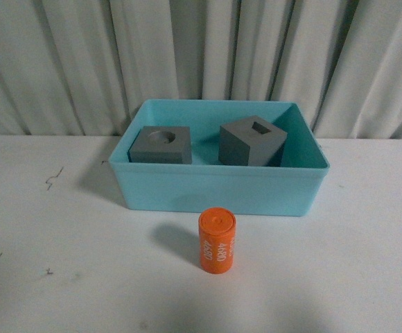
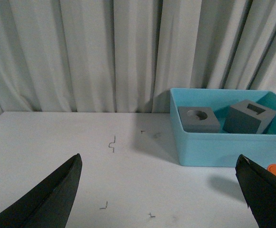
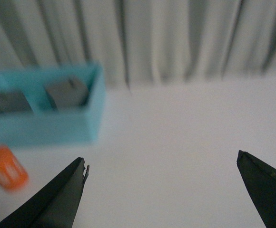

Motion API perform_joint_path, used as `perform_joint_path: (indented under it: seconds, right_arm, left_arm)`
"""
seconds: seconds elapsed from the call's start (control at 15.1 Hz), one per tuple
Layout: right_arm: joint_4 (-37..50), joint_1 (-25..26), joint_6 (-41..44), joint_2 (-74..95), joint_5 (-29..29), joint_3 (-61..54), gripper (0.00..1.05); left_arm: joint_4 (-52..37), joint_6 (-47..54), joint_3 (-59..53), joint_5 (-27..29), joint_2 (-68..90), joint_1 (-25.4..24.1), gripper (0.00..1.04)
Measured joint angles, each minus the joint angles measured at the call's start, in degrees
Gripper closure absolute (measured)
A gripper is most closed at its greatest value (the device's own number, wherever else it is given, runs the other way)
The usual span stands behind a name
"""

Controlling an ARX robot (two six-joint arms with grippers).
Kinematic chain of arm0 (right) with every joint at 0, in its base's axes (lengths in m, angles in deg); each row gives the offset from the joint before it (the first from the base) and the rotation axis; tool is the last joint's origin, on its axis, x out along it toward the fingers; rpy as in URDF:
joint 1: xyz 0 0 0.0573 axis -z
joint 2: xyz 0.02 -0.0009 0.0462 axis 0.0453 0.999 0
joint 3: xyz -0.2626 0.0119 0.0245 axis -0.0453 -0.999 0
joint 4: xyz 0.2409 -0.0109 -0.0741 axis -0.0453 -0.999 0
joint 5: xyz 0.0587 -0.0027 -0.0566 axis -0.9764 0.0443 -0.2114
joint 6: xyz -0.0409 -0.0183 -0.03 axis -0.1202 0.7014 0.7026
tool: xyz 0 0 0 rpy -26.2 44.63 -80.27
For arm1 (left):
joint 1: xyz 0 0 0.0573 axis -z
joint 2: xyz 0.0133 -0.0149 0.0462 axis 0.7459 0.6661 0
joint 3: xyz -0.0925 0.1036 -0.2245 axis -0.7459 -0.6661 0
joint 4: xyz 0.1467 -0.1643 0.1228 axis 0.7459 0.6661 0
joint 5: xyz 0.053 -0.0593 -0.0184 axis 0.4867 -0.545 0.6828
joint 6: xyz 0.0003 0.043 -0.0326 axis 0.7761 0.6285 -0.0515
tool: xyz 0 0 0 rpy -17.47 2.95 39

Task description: Place gray and orange parts in blue box

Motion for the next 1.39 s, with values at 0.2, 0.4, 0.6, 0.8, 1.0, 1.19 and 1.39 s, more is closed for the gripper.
perform_joint_path:
  seconds: [0.2,0.4,0.6,0.8,1.0,1.19,1.39]
  right_arm:
    - [10.1,22.6,3.1,34.2,-18.9,12.9,0.06]
    - [4.4,26.8,23.9,60.0,-40.6,26.8,0.06]
    - [-9.2,19.3,43.8,72.9,-46.1,33.3,0.06]
    - [-2.9,8.5,51.5,82.3,-43.9,38.4,0.06]
    - [2.4,-1.7,49.4,91.6,-41.7,43.1,0.06]
    - [7.3,-8.8,44.9,96.5,-39.8,46.0,0.06]
    - [11.9,-12.9,41.7,100.5,-36.8,47.0,0.06]
  left_arm:
    - [0.0,0.0,0.0,0.0,0.0,0.0,0.07]
    - [0.0,0.0,0.0,-0.1,0.0,0.0,0.07]
    - [0.0,0.0,0.0,0.0,0.0,0.0,0.07]
    - [0.0,0.0,0.0,0.0,0.0,0.0,0.07]
    - [0.0,0.0,0.0,0.0,0.0,0.0,0.07]
    - [0.0,0.0,0.0,0.0,0.0,0.0,0.07]
    - [0.0,0.0,0.0,0.0,0.0,0.0,0.07]
